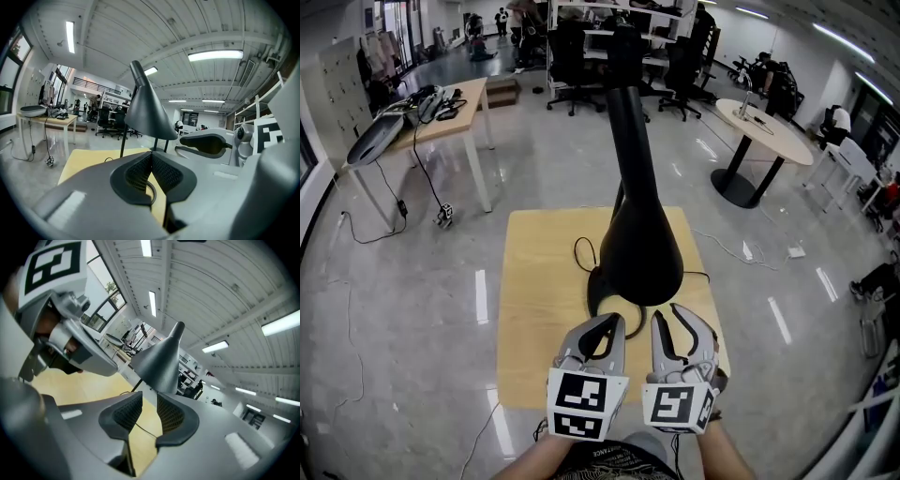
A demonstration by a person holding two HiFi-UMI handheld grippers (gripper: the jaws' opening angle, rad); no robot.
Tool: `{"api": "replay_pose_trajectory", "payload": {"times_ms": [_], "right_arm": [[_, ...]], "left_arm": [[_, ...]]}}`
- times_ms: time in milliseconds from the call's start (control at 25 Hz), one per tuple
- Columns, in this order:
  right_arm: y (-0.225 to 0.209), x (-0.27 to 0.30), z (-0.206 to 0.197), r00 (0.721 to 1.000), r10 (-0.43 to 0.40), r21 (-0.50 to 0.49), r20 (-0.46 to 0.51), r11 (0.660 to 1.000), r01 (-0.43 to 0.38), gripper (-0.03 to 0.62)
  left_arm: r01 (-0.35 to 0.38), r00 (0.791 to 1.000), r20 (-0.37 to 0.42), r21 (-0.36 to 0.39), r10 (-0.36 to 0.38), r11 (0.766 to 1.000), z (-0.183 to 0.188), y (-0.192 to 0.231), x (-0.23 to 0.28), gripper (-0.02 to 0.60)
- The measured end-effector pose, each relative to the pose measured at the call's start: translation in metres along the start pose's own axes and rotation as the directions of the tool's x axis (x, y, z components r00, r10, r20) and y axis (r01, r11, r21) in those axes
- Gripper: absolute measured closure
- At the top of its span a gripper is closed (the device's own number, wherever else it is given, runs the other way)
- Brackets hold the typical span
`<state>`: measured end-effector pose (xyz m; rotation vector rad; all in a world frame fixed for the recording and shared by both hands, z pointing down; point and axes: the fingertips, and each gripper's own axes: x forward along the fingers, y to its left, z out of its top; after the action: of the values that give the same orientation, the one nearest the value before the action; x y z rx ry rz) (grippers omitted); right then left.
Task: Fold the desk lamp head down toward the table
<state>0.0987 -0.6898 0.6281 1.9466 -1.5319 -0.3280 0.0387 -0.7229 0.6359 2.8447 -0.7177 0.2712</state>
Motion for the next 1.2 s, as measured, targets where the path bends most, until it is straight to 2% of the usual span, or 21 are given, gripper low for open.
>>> {"api": "replay_pose_trajectory", "payload": {"times_ms": [160, 320, 440, 600, 760, 920, 1000, 1120, 1200], "right_arm": [[0.021, 0.021, -0.032, 0.995, 0.097, 0.174, -0.013, 0.98, -0.094, 0.53], [0.029, 0.013, -0.074, 0.986, 0.166, 0.35, 0.002, 0.924, -0.156, 0.566], [0.01, -0.03, -0.11, 0.976, 0.215, 0.46, 0.013, 0.866, -0.197, 0.588], [-0.03, -0.089, -0.146, 0.963, 0.267, 0.52, 0.042, 0.817, -0.249, 0.588], [-0.059, -0.154, -0.162, 0.948, 0.31, 0.545, 0.076, 0.783, -0.3, 0.588], [-0.104, -0.222, -0.207, 0.934, 0.34, 0.573, 0.107, 0.747, -0.337, 0.589], [-0.122, -0.251, -0.215, 0.928, 0.354, 0.586, 0.12, 0.729, -0.354, 0.589], [-0.151, -0.289, -0.218, 0.923, 0.361, 0.594, 0.133, 0.716, -0.366, 0.589], [-0.159, -0.325, -0.231, 0.921, 0.364, 0.597, 0.14, 0.711, -0.372, 0.589]], "left_arm": [[0.002, 1.0, -0.028, -0.001, -0.002, 1.0, -0.031, 0.013, 0.03, 0.569], [-0.017, 0.999, -0.03, 0.009, 0.017, 1.0, -0.066, -0.005, 0.047, 0.568], [-0.036, 0.999, -0.034, 0.014, 0.037, 0.999, -0.08, -0.061, 0.046, 0.568], [-0.08, 0.996, -0.029, 0.027, 0.081, 0.996, -0.082, -0.142, 0.045, 0.568], [-0.118, 0.993, -0.026, 0.03, 0.119, 0.993, -0.082, -0.216, 0.024, 0.568], [-0.129, 0.991, -0.026, 0.04, 0.131, 0.991, -0.097, -0.32, 0.019, 0.568], [-0.138, 0.99, -0.026, 0.048, 0.139, 0.989, -0.096, -0.357, 0.011, 0.568], [-0.154, 0.987, -0.031, 0.057, 0.156, 0.986, -0.083, -0.403, -0.002, 0.568], [-0.163, 0.986, -0.03, 0.065, 0.165, 0.985, -0.089, -0.439, -0.018, 0.568]]}}
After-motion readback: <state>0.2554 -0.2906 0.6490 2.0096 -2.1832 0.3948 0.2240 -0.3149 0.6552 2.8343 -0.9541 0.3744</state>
